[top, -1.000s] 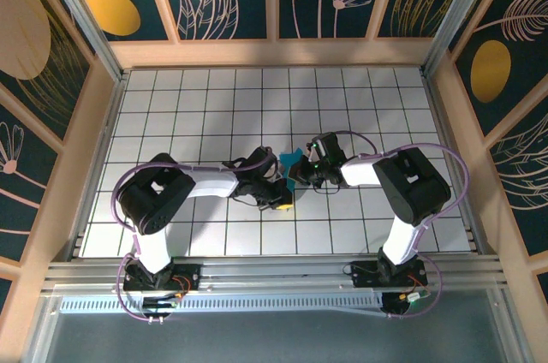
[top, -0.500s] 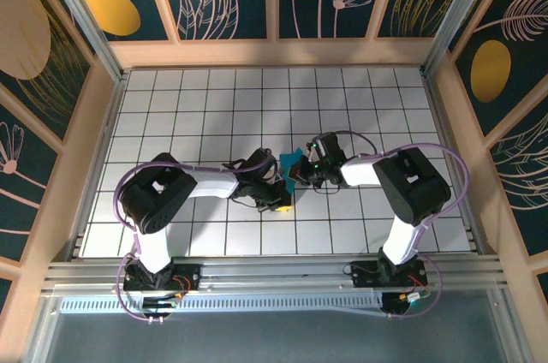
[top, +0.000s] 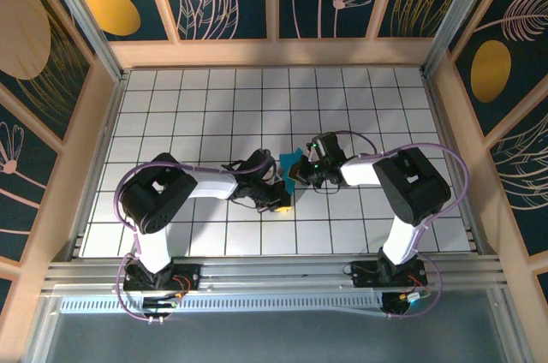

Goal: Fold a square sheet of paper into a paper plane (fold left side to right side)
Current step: Fold the wing for the fifth time at the center of the table.

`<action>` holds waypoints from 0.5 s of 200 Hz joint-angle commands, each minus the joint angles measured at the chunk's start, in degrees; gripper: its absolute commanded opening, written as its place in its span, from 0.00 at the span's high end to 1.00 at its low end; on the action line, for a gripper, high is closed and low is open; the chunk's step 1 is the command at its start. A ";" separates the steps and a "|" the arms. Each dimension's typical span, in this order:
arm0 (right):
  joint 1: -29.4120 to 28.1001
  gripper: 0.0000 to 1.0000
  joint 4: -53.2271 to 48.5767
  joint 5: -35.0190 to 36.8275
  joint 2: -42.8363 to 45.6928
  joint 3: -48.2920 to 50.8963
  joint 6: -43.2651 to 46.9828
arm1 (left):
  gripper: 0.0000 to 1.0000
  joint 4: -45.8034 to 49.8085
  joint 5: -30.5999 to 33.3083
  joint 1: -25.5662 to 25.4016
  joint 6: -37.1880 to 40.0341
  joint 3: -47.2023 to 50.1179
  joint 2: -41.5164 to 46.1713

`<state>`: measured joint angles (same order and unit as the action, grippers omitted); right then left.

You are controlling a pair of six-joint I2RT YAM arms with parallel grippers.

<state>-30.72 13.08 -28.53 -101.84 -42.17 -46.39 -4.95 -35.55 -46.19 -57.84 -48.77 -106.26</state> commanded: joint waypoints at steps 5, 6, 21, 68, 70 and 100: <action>-0.31 1.00 -10.55 5.16 -3.69 1.42 1.92 | 0.99 6.33 -0.45 -0.73 0.78 3.46 -0.71; -0.31 1.00 -10.54 5.16 -3.70 1.40 1.92 | 0.99 6.39 -0.43 -0.78 0.79 3.53 -0.66; -0.31 1.00 -10.69 5.16 -3.76 1.24 1.88 | 0.99 7.23 -0.20 -0.99 1.18 3.92 -0.04; -0.31 1.00 -11.40 5.42 -3.66 0.86 2.06 | 0.99 9.78 1.25 -1.26 1.96 4.71 2.77; -0.31 1.00 -11.39 5.42 -3.64 0.89 2.04 | 0.99 9.72 1.18 -1.22 1.95 4.78 2.91; -0.31 1.00 -11.67 5.44 -3.39 0.86 2.18 | 1.00 8.82 0.82 -1.35 1.77 5.24 5.49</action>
<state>-30.74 11.38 -28.53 -101.95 -43.03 -45.54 -3.49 -35.07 -46.85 -56.55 -45.36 -102.83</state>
